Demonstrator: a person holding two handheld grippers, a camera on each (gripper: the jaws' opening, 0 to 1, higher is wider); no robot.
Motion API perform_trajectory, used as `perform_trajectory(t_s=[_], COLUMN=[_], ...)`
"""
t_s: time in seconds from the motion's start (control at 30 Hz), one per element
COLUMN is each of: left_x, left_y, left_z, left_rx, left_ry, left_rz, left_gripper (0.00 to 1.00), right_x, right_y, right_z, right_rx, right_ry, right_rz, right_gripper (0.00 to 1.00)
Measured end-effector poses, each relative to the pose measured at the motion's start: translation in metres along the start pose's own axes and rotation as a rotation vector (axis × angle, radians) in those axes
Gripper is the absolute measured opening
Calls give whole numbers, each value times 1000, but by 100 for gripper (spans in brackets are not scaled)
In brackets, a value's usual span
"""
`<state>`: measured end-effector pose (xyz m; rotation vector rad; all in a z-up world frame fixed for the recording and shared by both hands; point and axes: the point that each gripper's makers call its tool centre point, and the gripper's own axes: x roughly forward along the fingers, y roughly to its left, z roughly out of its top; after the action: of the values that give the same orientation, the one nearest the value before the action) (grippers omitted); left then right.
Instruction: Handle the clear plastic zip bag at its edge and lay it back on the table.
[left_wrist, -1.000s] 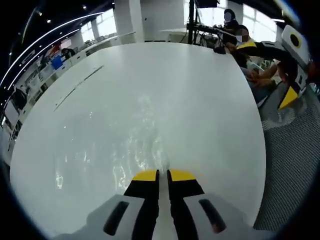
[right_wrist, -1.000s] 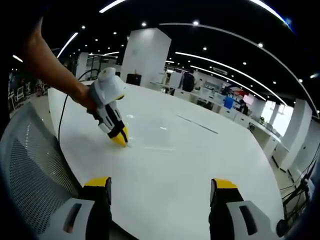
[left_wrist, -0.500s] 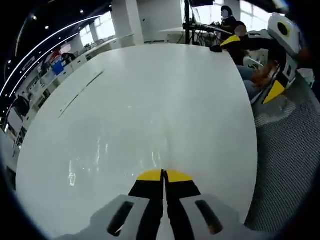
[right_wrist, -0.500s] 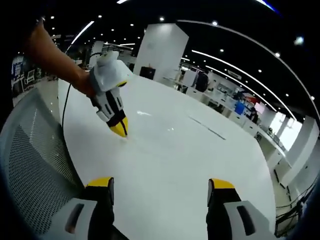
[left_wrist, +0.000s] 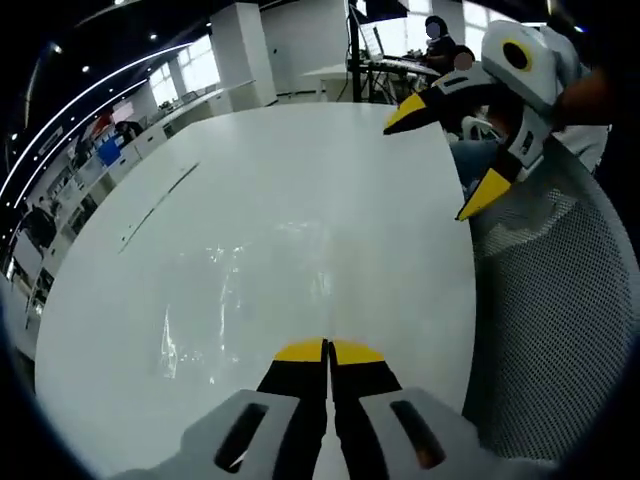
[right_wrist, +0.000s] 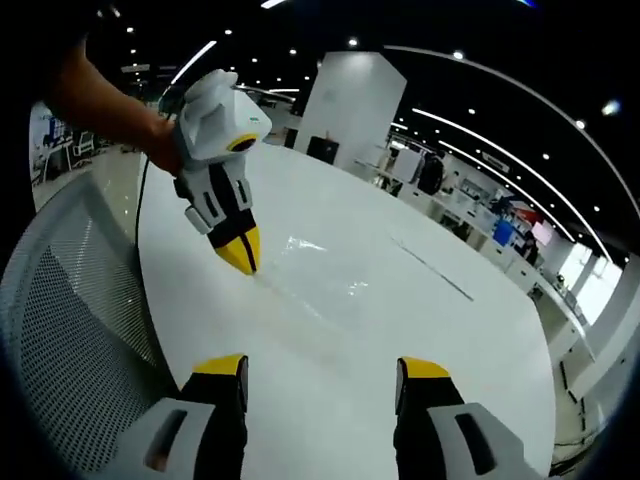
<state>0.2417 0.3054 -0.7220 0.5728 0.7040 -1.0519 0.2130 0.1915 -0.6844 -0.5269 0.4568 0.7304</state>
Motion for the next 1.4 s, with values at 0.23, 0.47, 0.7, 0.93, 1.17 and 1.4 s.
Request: perform_trajectory(t_s=[0.23,0.47,0.7,0.93,1.17,1.4], left_x=[-15,-31,-37,-44,-45,-45], left_y=[-12,-27,-38,-47,-49,-45], left_z=[0,8,12,21,23,21], left_rx=[23,49,68,49,55,115], left_ry=[7,1,-10,-32,-41,-43], left_rz=[-27,-55,-95,-133,-156,-138], left_gripper=[0,0,0,0,0,0], right_x=[11,17,21,24,24,24], right_y=[9,14,21,27,31,36], right_z=[4,7,10,11,16,17], right_rx=[-53,-87,-112,-152,-190,-229], right_ry=[8,9,10,13,-13,-22], right_rz=[49,79,112,132,147,167], right_gripper=[47,40,30,24,10,0])
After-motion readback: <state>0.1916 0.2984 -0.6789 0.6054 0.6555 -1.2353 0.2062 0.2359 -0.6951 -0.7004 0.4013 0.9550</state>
